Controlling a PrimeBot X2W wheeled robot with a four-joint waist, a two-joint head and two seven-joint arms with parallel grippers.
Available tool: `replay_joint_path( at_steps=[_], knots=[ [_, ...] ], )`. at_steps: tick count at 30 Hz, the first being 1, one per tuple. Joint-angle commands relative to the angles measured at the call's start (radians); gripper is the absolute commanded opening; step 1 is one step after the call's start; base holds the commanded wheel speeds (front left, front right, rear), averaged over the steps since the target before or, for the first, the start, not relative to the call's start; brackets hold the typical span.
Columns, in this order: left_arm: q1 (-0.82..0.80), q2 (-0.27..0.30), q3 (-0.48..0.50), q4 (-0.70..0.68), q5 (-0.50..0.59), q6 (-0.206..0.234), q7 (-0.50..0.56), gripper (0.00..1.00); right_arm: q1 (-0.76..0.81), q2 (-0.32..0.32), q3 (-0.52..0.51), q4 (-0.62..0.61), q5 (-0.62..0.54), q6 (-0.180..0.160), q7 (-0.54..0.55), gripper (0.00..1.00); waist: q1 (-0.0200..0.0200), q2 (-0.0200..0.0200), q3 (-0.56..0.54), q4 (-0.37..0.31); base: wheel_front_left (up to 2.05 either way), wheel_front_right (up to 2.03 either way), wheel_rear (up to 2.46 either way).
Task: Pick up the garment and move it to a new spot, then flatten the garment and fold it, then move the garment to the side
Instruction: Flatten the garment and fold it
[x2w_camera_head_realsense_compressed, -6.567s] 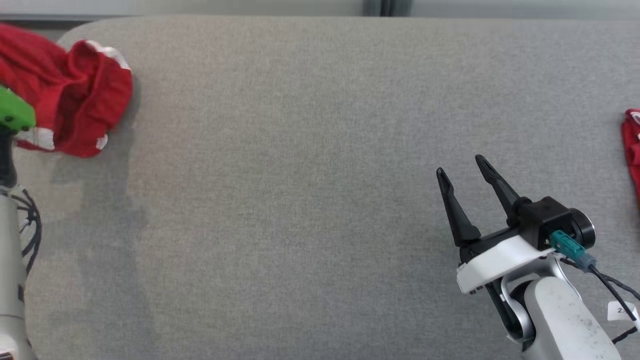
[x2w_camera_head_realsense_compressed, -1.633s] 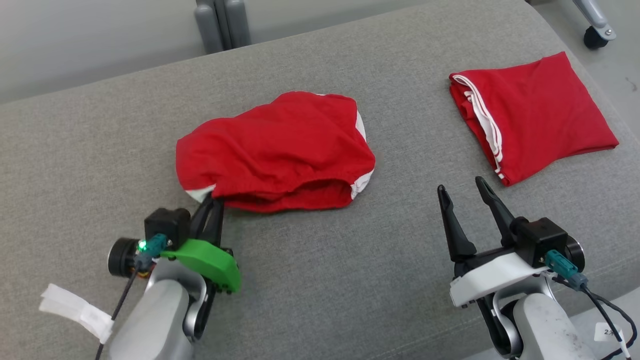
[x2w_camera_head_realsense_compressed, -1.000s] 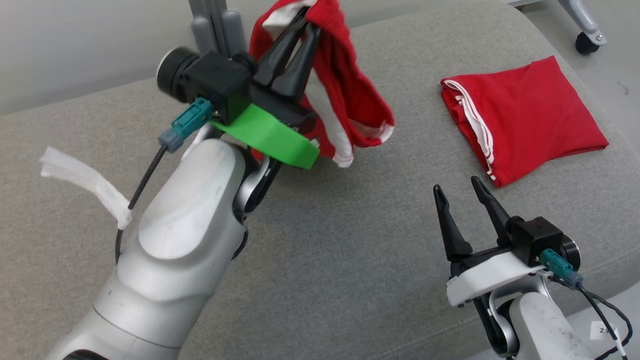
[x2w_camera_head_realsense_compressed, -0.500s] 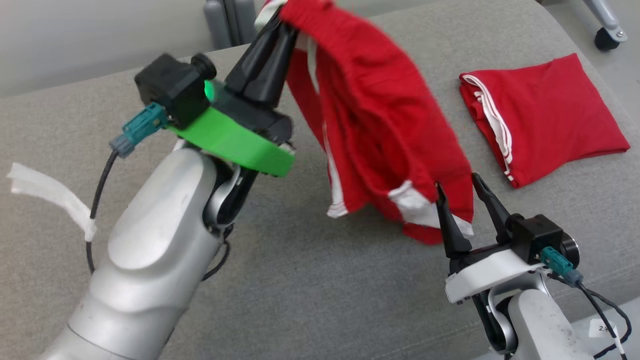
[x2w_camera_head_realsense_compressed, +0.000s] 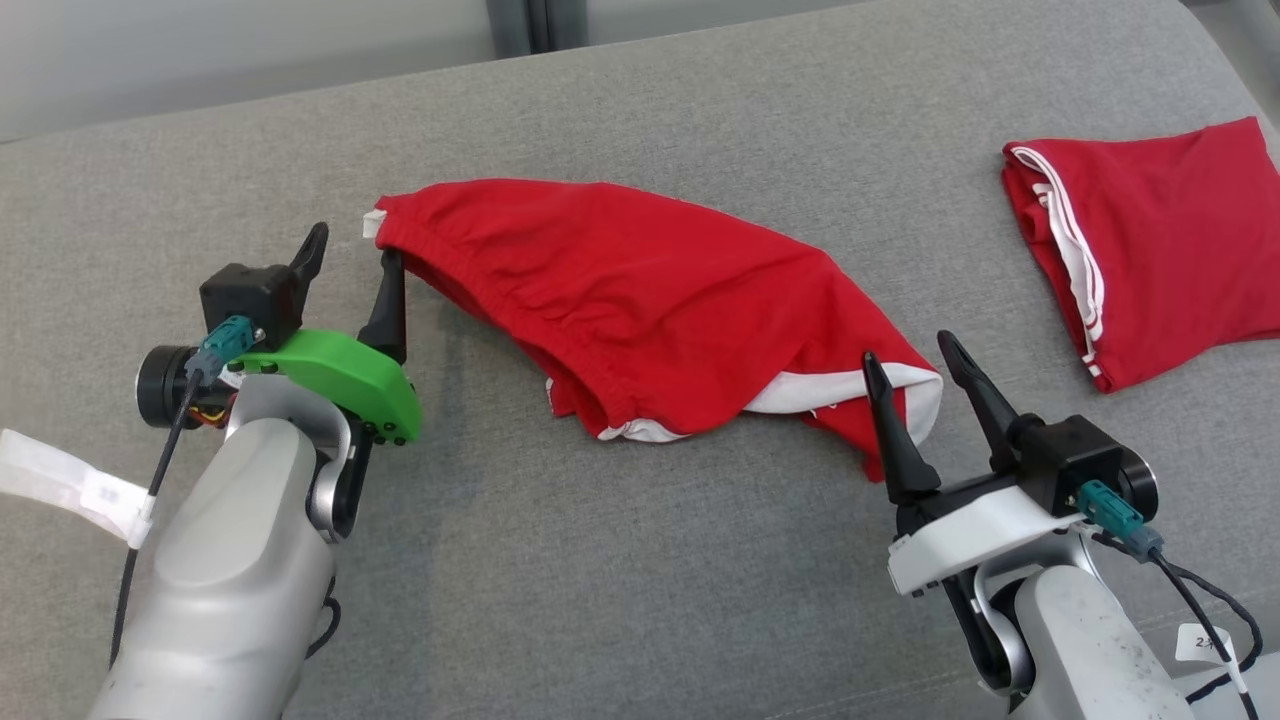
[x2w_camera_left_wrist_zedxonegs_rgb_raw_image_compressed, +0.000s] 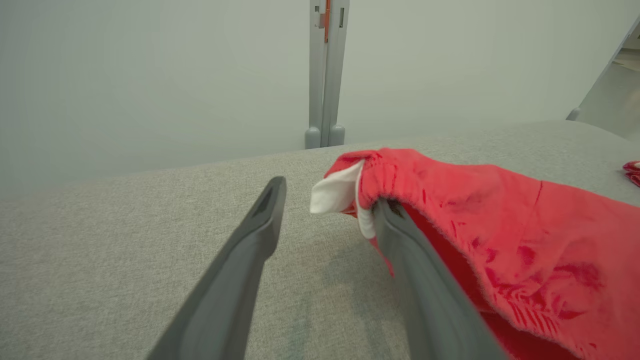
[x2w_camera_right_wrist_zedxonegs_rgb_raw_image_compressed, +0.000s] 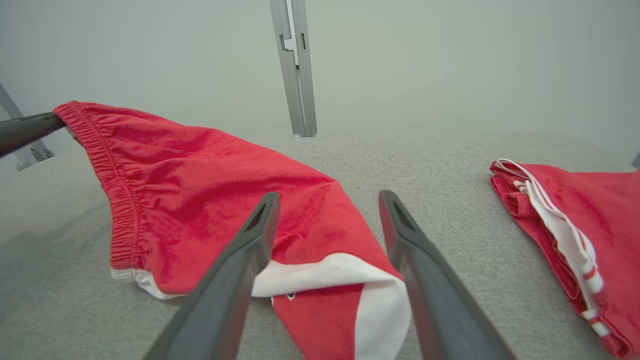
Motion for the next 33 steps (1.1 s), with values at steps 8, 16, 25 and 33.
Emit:
replay_joint_path(
  at_steps=[8, 16, 25, 33],
  knots=[
    [0.076, -0.051, 0.028, 0.129, -0.078, -0.034, 0.022, 1.00, 0.015, -0.007, -0.006, -0.006, -0.009, -0.002, 0.013, 1.00, 0.0000, 0.0000, -0.029, 0.041, 0.00, 0.00, 0.00],
    [0.151, -0.109, -0.036, 0.071, -0.103, -0.091, 0.039, 1.00, 0.034, -0.009, -0.006, -0.014, -0.009, -0.002, 0.020, 1.00, 0.0000, 0.0000, -0.055, 0.064, 0.00, 0.00, 0.00],
    [0.186, -0.135, -0.209, -0.098, -0.203, -0.114, 0.170, 1.00, 0.024, -0.013, 0.011, -0.015, 0.005, -0.002, 0.020, 1.00, 0.0000, 0.0000, -0.058, 0.030, 0.00, 0.00, 0.00],
    [0.175, -0.112, -0.227, -0.064, -0.257, -0.103, 0.268, 1.00, 0.024, -0.007, -0.006, -0.018, 0.001, -0.002, 0.012, 1.00, 0.0000, 0.0000, -0.042, -0.011, 0.00, 0.00, 0.00]
  ],
)
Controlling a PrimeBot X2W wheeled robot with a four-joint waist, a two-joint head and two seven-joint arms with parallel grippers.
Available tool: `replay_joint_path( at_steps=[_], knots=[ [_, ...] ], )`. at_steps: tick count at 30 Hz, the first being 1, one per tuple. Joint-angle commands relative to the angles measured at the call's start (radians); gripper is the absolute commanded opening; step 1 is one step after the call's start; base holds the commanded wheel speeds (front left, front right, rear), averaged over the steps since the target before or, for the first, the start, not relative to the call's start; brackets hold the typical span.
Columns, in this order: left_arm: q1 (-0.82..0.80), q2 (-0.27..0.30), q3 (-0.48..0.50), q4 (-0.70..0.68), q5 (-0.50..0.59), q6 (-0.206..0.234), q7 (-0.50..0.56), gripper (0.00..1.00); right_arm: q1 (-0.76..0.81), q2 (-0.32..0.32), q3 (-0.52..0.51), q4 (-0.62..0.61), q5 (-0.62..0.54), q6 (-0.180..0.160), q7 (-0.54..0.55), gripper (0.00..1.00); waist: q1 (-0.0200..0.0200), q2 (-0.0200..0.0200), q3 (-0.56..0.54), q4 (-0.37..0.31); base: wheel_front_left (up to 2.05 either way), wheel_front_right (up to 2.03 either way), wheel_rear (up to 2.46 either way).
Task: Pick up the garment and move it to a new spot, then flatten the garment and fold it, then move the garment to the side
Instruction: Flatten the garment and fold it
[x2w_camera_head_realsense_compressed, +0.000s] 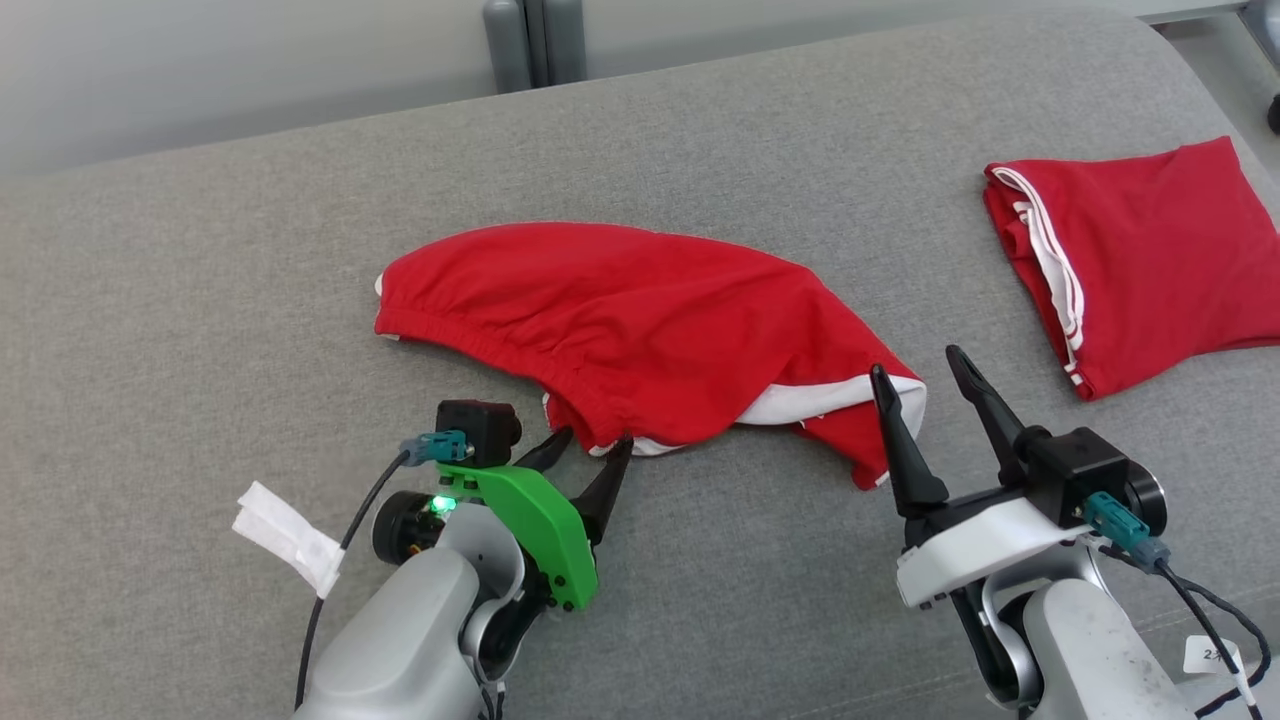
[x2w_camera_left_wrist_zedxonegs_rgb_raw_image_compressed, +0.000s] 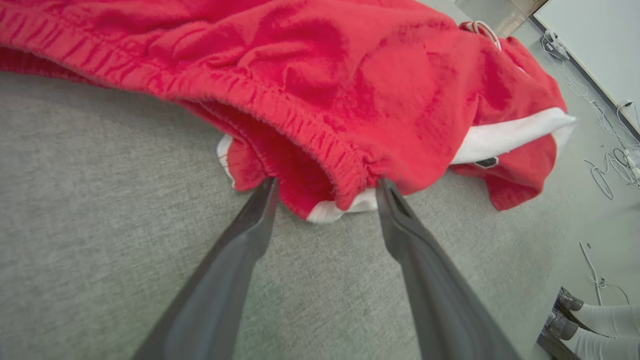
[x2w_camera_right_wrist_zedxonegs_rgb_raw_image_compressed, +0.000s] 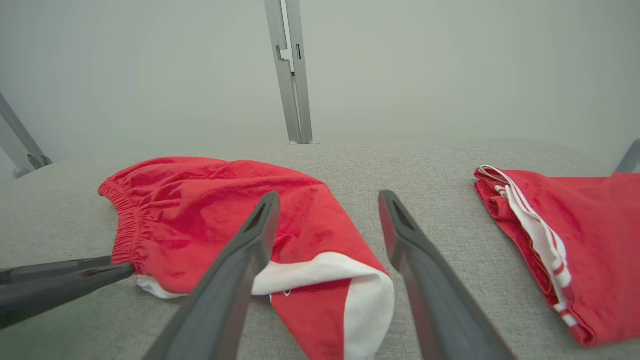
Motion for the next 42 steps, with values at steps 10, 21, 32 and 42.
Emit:
replay_joint_path(
  at_steps=[10, 21, 32, 42],
  knots=[
    [-0.025, 0.031, -0.040, -0.026, -0.025, -0.009, -0.027, 0.00, -0.011, 0.006, -0.009, 0.003, -0.006, -0.002, -0.012, 1.00, 0.0000, 0.0000, 0.016, 0.013, 0.00, 0.00, 0.00],
    [0.033, 0.137, 0.000, -0.043, -0.043, 0.046, -0.018, 0.00, 0.012, 0.004, -0.021, -0.004, -0.016, -0.002, -0.002, 1.00, 0.0000, 0.0000, -0.007, 0.106, 0.00, 0.00, 0.00],
    [0.107, 0.162, 0.041, -0.139, -0.060, 0.105, -0.095, 1.00, 0.027, 0.000, -0.019, -0.007, -0.015, -0.002, 0.011, 1.00, 0.0000, 0.0000, -0.037, 0.165, 0.00, 0.00, 0.00],
    [0.205, 0.205, 0.199, -0.291, -0.012, 0.102, -0.269, 1.00, 0.045, -0.011, -0.042, -0.018, -0.015, -0.002, 0.023, 1.00, 0.0000, 0.0000, -0.070, 0.186, 0.00, 0.00, 0.00]
  ],
)
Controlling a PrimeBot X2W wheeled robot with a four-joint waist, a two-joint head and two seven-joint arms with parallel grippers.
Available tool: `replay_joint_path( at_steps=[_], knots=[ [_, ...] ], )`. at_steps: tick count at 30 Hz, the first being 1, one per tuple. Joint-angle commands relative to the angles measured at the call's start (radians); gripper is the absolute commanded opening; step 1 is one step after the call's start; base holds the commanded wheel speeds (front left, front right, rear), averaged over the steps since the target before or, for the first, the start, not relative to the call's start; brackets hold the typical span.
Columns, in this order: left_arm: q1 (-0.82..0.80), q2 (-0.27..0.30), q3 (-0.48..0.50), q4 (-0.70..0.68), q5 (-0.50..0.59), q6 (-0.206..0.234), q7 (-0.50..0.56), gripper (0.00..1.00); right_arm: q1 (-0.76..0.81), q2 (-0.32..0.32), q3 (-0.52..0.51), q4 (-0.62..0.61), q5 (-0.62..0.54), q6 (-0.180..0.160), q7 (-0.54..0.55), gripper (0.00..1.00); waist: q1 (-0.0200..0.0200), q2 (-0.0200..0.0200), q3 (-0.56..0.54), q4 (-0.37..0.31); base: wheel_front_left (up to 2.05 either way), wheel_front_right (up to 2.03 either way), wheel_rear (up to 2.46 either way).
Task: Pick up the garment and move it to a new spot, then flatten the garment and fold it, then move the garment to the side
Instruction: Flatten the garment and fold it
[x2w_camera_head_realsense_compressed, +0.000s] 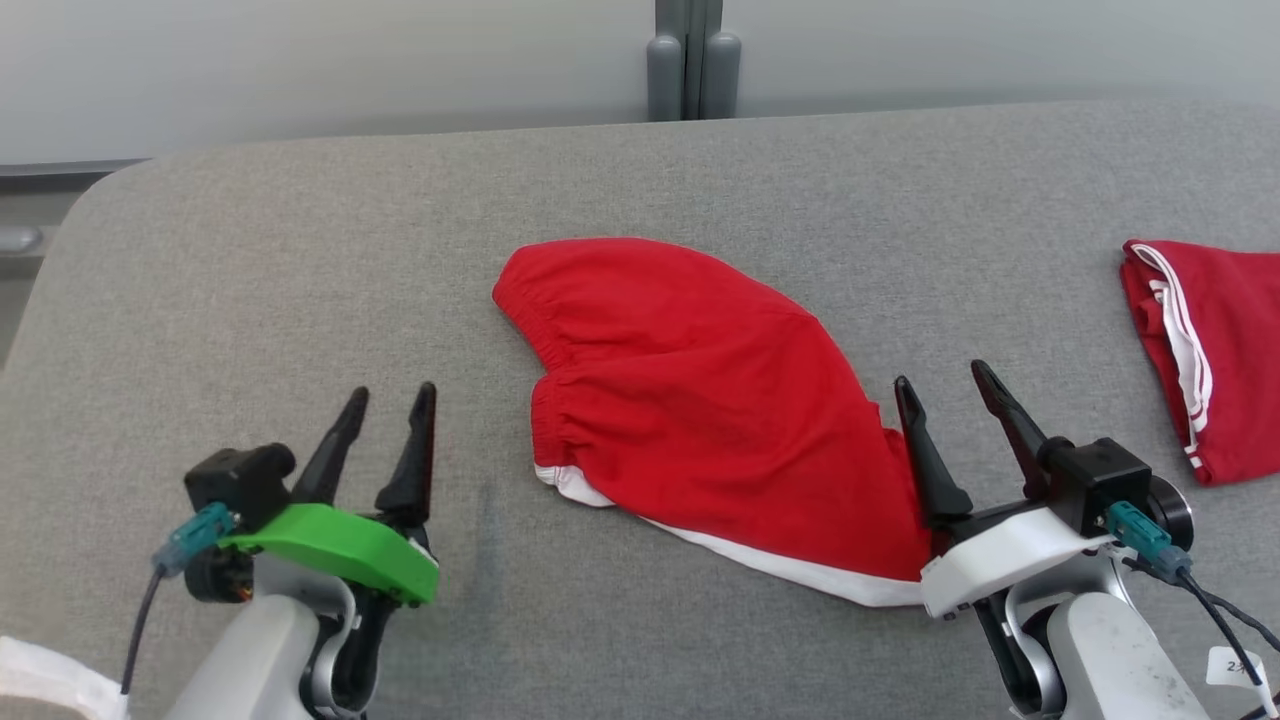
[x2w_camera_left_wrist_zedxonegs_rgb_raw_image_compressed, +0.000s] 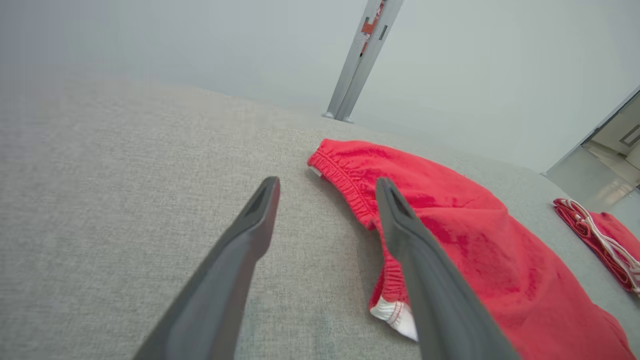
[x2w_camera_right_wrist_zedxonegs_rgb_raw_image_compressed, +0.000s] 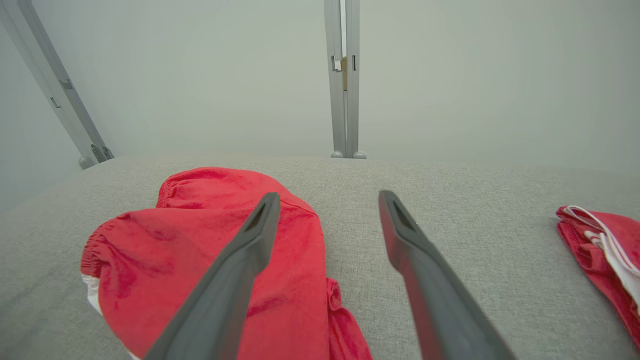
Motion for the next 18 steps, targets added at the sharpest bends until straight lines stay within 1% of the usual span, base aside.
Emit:
replay_joint_path(
  at_steps=[1, 4, 8, 12, 15, 18],
  knots=[
    [0.027, -0.001, 0.058, -0.045, 0.033, 0.009, -0.008, 1.00, 0.016, -0.007, -0.008, -0.006, -0.004, -0.002, 0.003, 1.00, 0.0000, 0.0000, -0.010, 0.008, 0.00, 0.00, 0.00],
    [0.098, -0.031, 0.197, -0.147, 0.138, 0.008, -0.006, 1.00, 0.018, -0.012, -0.018, -0.009, -0.001, -0.002, 0.007, 1.00, 0.0000, 0.0000, -0.021, 0.012, 0.00, 0.00, 0.00],
    [0.173, -0.067, 0.320, -0.226, 0.273, -0.021, -0.006, 1.00, 0.023, -0.015, -0.024, -0.008, 0.003, -0.002, 0.012, 1.00, 0.0000, 0.0000, -0.036, 0.011, 0.00, 0.00, 0.00],
    [0.244, -0.092, 0.385, -0.248, 0.382, -0.033, -0.007, 1.00, 0.034, -0.018, -0.035, -0.002, 0.002, -0.002, 0.022, 1.00, 0.0000, 0.0000, -0.050, 0.010, 0.00, 0.00, 0.00],
    [0.285, -0.111, 0.416, -0.246, 0.429, -0.047, -0.007, 1.00, 0.038, -0.020, -0.049, 0.008, 0.002, -0.002, 0.046, 1.00, 0.0000, 0.0000, -0.056, 0.008, 0.00, 0.00, 0.00],
    [0.311, -0.131, 0.444, -0.248, 0.451, -0.060, -0.007, 1.00, 0.033, -0.029, -0.065, 0.016, 0.002, -0.002, 0.087, 1.00, 0.0000, 0.0000, -0.056, 0.010, 0.00, 0.00, 0.00]
  ],
)
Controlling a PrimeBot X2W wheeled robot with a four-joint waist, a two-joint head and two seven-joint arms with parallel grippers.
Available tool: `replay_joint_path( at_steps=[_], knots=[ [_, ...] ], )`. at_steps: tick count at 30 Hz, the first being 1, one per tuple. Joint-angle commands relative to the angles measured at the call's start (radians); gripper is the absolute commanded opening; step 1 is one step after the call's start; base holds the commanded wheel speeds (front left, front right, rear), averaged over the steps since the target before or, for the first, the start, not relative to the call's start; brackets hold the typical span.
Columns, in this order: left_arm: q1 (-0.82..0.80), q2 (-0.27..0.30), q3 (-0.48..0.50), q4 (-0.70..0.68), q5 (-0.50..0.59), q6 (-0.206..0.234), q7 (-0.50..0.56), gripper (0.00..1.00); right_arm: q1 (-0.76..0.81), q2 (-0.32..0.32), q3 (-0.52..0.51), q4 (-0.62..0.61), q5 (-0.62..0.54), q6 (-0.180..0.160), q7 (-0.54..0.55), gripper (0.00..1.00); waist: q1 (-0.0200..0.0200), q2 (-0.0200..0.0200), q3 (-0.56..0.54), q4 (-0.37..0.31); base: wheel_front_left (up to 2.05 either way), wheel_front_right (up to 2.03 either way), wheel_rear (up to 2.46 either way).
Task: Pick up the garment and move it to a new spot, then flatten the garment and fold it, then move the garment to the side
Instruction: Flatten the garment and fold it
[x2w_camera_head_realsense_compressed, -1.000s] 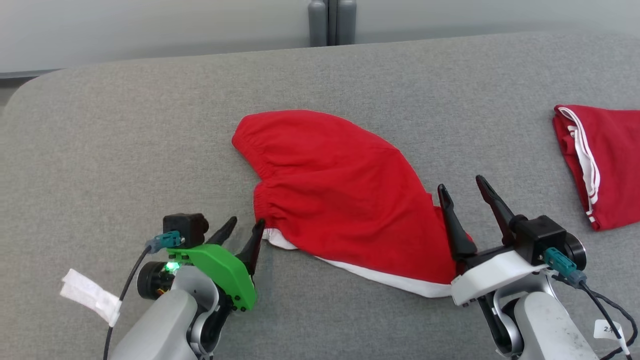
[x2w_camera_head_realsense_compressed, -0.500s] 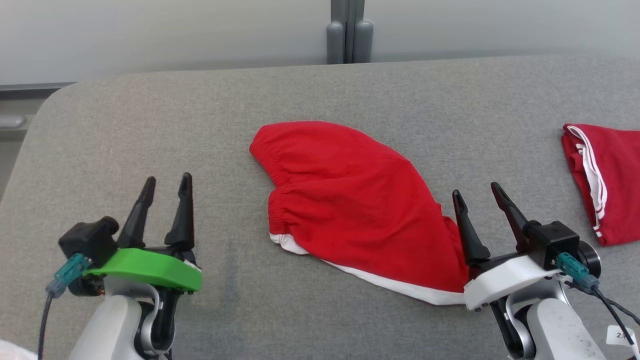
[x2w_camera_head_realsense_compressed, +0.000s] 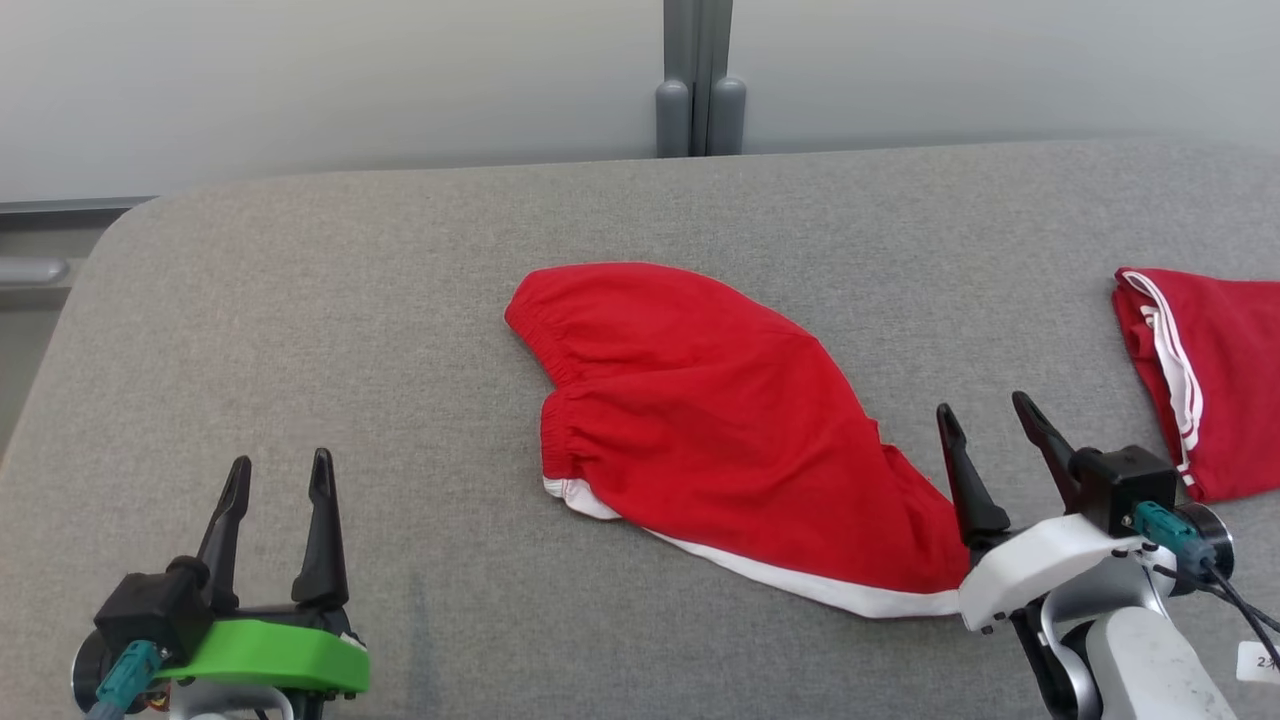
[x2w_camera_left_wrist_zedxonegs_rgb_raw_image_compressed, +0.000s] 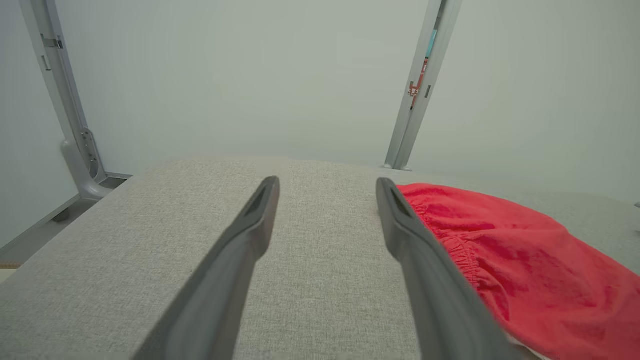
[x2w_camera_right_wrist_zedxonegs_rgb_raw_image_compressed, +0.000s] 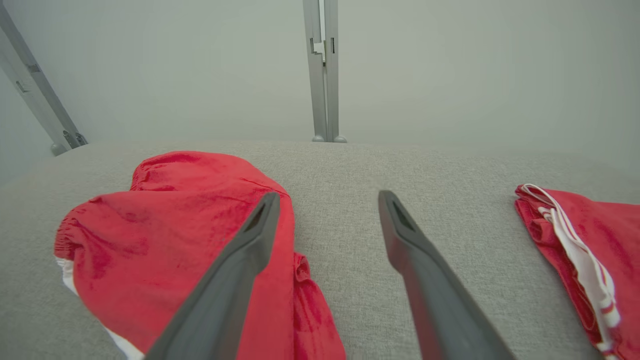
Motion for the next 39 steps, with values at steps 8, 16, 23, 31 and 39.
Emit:
replay_joint_path(
  at_steps=[8, 16, 23, 31, 39],
  knots=[
    [-0.009, -0.034, 0.023, 0.011, 0.039, -0.036, -0.002, 1.00, -0.099, -0.055, -0.018, 0.101, 0.078, -0.002, 0.398, 1.00, 0.0000, 0.0000, 0.043, 0.004, 0.00, 0.00, 0.00],
    [-0.062, -0.047, 0.026, 0.026, 0.047, -0.048, -0.002, 1.00, -0.229, -0.125, 0.106, 0.173, 0.208, -0.001, 0.630, 1.00, 0.0000, 0.0000, 0.105, 0.036, 0.00, 0.00, 0.00],
    [-0.080, -0.054, 0.022, 0.045, 0.045, -0.051, -0.002, 1.00, -0.250, -0.139, 0.189, 0.224, 0.312, -0.001, 0.681, 0.62, 0.0000, 0.0000, 0.122, 0.065, 0.00, 0.00, 0.00],
    [-0.086, -0.047, 0.019, 0.043, 0.036, -0.052, -0.002, 1.00, -0.331, -0.147, 0.098, 0.247, 0.221, -0.001, 0.477, 0.00, 0.0000, 0.0000, 0.131, 0.060, 0.00, 0.00, 0.00],
    [-0.094, -0.050, 0.010, 0.041, 0.038, -0.052, -0.002, 1.00, -0.413, -0.113, -0.053, 0.321, 0.080, -0.001, 0.361, 0.22, 0.0000, 0.0000, 0.134, 0.057, 0.00, 0.00, 0.00]
  ],
)
